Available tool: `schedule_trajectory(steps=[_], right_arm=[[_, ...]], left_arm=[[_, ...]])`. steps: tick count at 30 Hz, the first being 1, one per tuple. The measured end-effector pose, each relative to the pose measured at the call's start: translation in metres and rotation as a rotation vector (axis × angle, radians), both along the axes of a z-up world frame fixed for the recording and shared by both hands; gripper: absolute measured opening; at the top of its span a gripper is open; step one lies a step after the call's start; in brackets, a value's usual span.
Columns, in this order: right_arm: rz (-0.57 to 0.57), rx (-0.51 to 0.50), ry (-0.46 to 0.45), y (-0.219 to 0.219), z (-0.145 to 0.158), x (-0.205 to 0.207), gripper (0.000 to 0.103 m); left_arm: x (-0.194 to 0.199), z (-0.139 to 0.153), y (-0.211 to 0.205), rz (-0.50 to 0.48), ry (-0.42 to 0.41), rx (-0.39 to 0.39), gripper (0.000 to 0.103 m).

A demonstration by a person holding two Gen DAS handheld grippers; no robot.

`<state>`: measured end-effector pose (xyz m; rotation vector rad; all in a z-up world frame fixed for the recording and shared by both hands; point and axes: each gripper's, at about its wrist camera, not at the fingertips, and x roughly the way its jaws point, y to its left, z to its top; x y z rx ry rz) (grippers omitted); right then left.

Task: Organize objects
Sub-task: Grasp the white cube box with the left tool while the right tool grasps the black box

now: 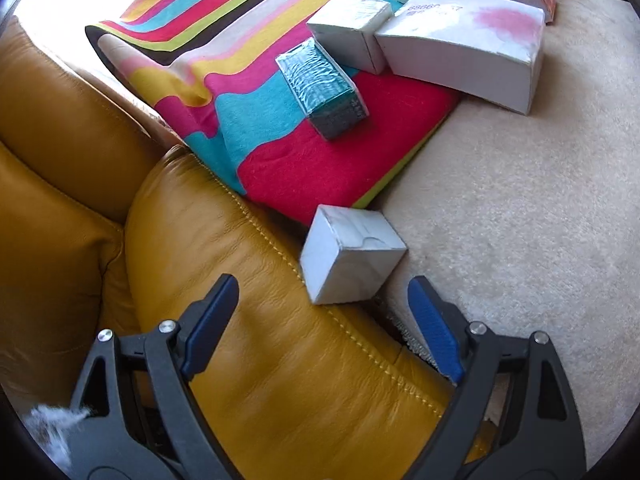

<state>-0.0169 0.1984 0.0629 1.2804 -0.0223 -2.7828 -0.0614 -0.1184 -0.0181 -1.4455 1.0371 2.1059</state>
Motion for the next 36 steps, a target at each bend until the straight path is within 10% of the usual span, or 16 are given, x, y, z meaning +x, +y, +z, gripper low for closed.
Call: schedule_trajectory(steps=[5,14,23,29,36], right_arm=[[0.006,0.01,-0.008,0.002,-0.003,0.019,0.103],[-0.006,-0.03,-0.033,0.006,-0.004,-0.001,0.103],[-0.07,-0.067,-0.018,0.036,0.007,0.005,0.103],[-0.095,-0.007,-0.032,0.048,0.011,-0.009,0.103],[-0.1,0.063,-0.094,0.034,-0.007,-0.031,0.103]], left_arm=[[-0.017,-0.013,0.004,-0.116,-0.037,-0.043,0.088],[-0.036,-0.013,0.0,-0.101,-0.138,0.061,0.045],[-0.036,0.057,-0.011,0.107,0.015,0.353,0.038],[0.024,0.104,0.052,0.168,0.106,0.621,0.038],[0.059,0.131,0.118,0.151,0.184,0.736,0.038]])
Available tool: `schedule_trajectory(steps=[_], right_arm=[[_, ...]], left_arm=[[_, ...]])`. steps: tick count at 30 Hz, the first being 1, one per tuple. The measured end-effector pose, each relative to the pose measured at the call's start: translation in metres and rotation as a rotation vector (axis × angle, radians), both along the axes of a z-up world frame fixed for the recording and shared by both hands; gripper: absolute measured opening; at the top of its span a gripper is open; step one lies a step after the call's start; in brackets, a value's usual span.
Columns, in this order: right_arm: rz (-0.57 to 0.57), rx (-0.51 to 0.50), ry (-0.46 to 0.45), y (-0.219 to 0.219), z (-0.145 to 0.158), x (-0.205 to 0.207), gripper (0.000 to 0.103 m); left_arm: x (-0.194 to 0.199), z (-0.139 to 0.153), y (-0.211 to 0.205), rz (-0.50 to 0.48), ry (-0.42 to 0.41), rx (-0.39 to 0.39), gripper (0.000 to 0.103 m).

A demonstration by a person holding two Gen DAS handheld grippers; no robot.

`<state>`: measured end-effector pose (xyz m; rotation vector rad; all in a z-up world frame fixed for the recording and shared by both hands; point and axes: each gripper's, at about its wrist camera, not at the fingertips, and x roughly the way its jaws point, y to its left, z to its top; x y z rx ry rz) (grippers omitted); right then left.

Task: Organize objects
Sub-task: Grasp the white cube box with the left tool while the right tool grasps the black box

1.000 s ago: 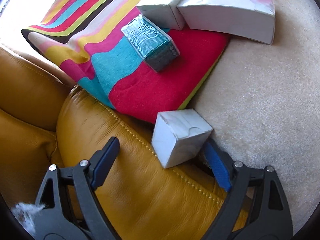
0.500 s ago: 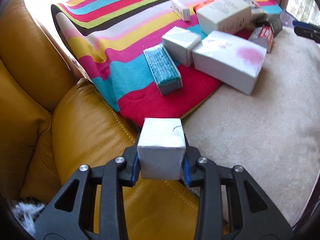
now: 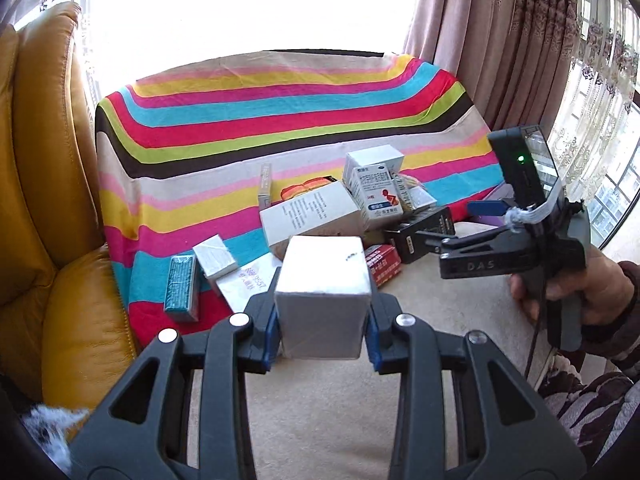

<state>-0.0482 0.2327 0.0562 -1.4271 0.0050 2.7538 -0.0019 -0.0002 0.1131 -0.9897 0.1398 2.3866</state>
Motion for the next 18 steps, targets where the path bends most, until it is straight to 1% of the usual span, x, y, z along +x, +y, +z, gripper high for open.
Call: schedule_trajectory(steps=[2,5,8,12,16,18], right_arm=[[0.003,0.022,-0.014,-0.004,-0.004,-0.005,0.103],[-0.003,0.018,-0.042,-0.004,-0.01,-0.012,0.103],[0.002,0.038,-0.053,-0.007,-0.013,-0.014,0.103],[0.01,0.033,-0.062,-0.009,-0.013,-0.019,0.103],[0.057,0.031,-0.084,-0.016,-0.018,-0.021,0.103],[0.063,0.048,-0.08,-0.019,-0.02,-0.02,0.103]], left_arm=[[-0.004,-0.002,0.002,0.006,-0.025,0.052,0.038],[-0.007,-0.008,0.01,0.01,-0.043,0.081,0.038],[-0.011,-0.014,0.015,0.007,-0.068,0.098,0.038],[-0.014,-0.017,0.024,0.018,-0.075,0.114,0.038],[-0.013,-0.019,0.031,0.026,-0.086,0.122,0.038],[-0.012,-0.02,0.032,0.029,-0.095,0.135,0.038]])
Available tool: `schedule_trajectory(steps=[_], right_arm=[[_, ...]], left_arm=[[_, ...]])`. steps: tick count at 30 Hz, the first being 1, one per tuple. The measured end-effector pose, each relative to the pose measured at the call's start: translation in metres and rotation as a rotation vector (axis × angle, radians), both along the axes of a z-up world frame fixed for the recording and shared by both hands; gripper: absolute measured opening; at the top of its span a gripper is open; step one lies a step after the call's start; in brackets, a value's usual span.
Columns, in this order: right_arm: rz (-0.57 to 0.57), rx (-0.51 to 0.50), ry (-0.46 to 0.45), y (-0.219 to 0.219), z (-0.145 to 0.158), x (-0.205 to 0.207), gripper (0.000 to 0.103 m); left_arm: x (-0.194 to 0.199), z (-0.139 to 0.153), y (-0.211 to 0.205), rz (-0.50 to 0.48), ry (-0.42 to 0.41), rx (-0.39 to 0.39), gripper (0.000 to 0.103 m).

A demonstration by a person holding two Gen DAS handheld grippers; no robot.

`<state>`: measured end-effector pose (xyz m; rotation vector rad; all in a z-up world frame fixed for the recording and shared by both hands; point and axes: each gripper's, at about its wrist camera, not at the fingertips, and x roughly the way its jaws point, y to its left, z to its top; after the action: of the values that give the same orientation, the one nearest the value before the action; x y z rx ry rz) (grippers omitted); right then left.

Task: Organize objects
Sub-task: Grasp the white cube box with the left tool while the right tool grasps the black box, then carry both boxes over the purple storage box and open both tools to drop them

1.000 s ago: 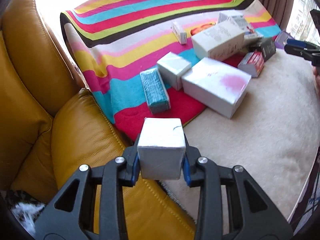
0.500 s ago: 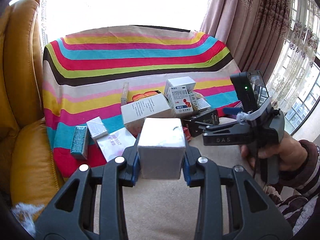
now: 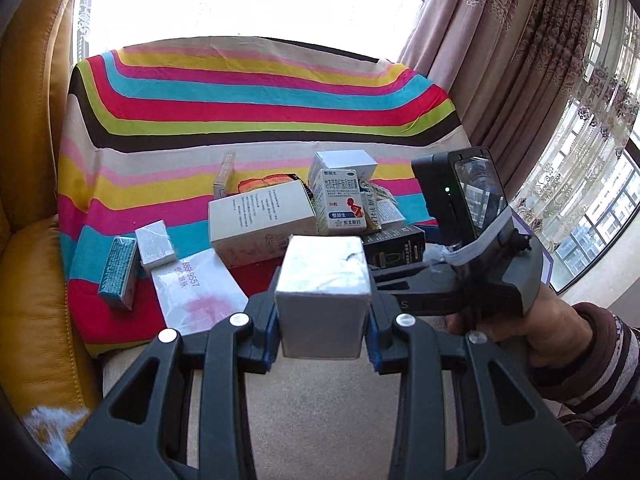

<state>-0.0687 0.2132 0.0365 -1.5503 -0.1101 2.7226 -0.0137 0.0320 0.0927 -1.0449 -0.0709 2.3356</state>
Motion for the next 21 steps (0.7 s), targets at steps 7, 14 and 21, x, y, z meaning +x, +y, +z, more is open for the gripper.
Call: schedule_trajectory(steps=[7,14,21], right_arm=[[0.012,-0.068,0.015,0.009,0.0,0.006,0.092],[-0.03,-0.103,0.094,0.038,0.023,0.047,0.092],[-0.193,-0.11,0.178,0.107,0.049,0.085,0.092]], left_arm=[[0.003,0.001,0.004,0.014,-0.02,0.012,0.038],[0.004,-0.007,0.032,-0.02,-0.071,0.027,0.038],[0.0,-0.011,0.113,-0.166,-0.115,0.048,0.038]])
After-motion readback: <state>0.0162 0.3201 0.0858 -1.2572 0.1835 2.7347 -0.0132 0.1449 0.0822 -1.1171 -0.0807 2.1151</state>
